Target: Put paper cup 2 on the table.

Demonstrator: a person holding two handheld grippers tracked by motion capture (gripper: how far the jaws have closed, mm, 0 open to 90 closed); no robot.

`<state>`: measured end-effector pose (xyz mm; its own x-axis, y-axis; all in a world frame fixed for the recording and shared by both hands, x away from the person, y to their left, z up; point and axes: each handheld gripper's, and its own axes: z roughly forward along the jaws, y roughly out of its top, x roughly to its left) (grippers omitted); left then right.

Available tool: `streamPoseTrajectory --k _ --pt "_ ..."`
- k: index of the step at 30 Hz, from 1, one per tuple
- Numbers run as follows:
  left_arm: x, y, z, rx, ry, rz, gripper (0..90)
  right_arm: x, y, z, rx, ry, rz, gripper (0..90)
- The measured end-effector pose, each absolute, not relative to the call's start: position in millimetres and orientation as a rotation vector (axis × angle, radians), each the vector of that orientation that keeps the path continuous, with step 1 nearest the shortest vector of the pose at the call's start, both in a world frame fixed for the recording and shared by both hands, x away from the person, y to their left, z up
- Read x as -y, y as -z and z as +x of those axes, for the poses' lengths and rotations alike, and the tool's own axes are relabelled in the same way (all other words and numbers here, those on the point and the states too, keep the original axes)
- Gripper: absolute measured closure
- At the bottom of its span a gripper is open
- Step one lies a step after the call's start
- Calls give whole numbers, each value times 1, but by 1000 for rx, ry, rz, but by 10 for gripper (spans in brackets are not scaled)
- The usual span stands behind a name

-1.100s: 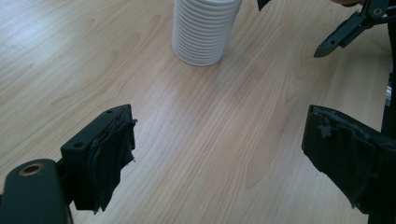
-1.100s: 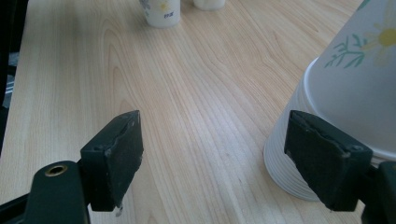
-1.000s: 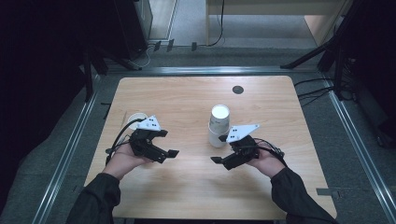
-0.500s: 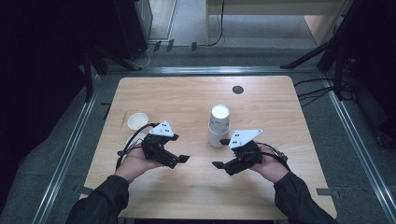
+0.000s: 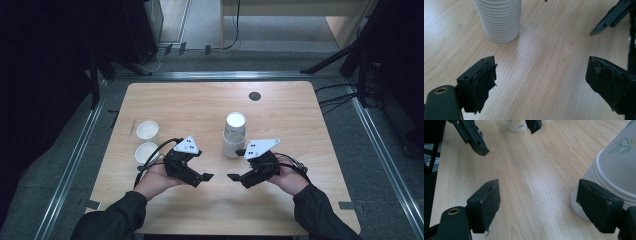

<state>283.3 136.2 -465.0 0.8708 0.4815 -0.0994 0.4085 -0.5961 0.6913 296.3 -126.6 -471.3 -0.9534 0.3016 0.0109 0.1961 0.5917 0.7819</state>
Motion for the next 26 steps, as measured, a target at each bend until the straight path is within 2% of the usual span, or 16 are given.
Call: streamPoseTrajectory --k 8,26 --pt "-136 467 282 -635 -105 2269 98 123 472 293 -2699 -1307 396 197" --pt "-131 473 279 -614 -160 2327 98 125 473 293 -2701 -1305 405 198"
